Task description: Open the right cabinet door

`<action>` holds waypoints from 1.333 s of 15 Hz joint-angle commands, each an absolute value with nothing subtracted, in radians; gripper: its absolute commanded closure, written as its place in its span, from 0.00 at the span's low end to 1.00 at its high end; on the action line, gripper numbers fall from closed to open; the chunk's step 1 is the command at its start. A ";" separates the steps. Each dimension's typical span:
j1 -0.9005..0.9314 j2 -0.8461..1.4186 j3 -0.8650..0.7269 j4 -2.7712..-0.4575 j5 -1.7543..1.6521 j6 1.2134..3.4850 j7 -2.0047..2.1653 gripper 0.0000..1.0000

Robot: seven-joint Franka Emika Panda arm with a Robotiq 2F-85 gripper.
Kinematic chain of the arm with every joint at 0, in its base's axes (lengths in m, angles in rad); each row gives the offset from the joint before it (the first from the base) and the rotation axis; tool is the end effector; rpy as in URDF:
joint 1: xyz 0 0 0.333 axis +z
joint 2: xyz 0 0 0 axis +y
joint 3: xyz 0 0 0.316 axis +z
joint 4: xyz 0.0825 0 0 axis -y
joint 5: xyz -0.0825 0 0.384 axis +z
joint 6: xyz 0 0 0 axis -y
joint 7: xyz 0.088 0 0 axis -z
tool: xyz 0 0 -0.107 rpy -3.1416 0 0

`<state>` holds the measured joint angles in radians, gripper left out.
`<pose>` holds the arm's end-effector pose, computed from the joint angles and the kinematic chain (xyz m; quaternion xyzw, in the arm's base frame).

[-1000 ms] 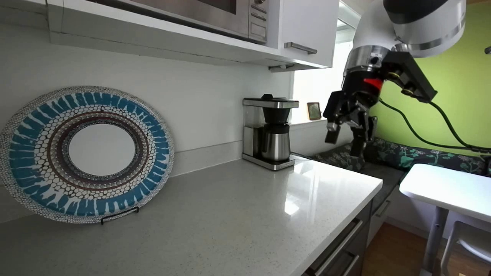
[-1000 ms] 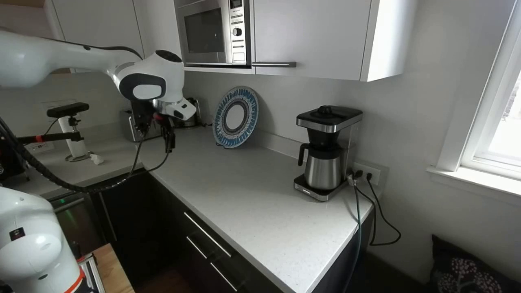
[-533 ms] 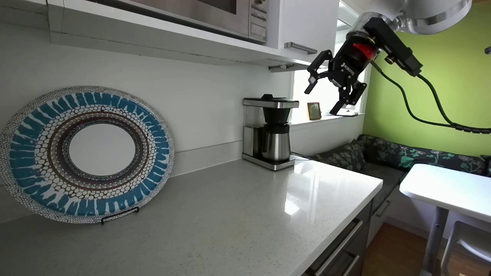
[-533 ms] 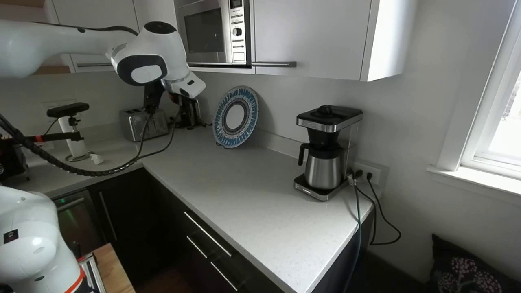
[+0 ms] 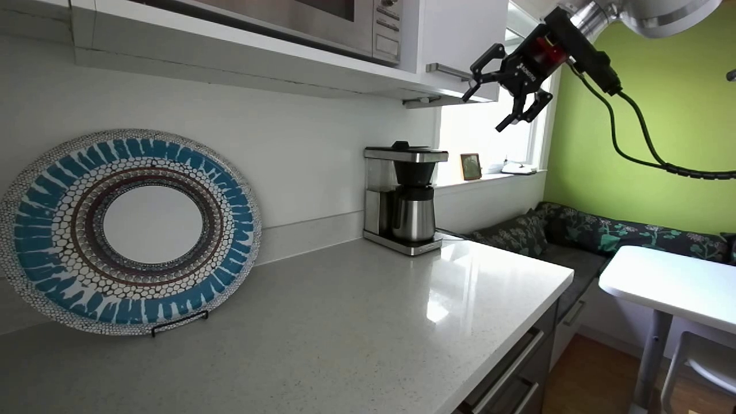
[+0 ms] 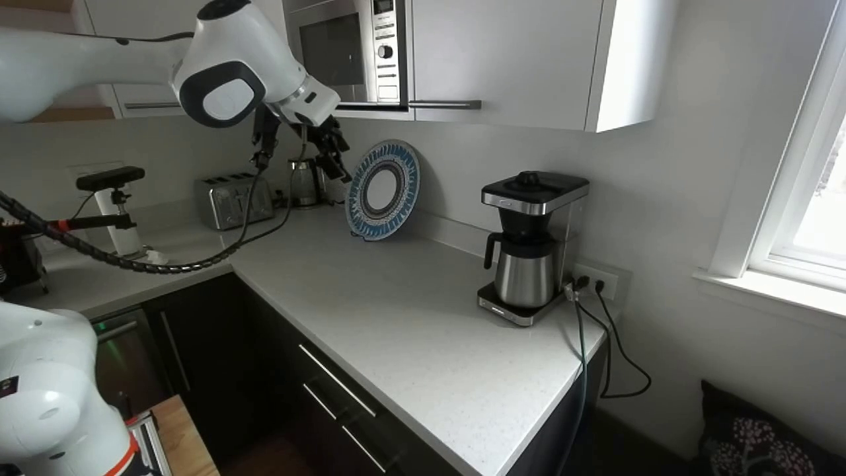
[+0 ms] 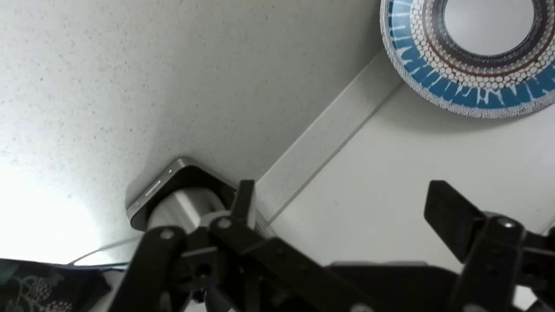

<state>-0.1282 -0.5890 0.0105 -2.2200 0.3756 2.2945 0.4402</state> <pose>0.4149 -0.0397 0.6722 -0.8738 0.3243 -0.2889 0.2188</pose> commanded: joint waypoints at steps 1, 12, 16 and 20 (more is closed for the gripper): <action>-0.167 -0.619 0.008 -2.212 0.317 2.323 0.470 0.00; -0.173 -0.595 -0.036 -2.154 0.351 2.312 0.497 0.00; -0.194 -0.559 -0.068 -2.091 0.353 2.313 0.527 0.00; -0.190 -0.500 -0.094 -2.023 0.375 2.304 0.548 0.00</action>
<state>-0.1883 -0.5606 -0.0833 -2.0865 0.3542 2.3149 0.5194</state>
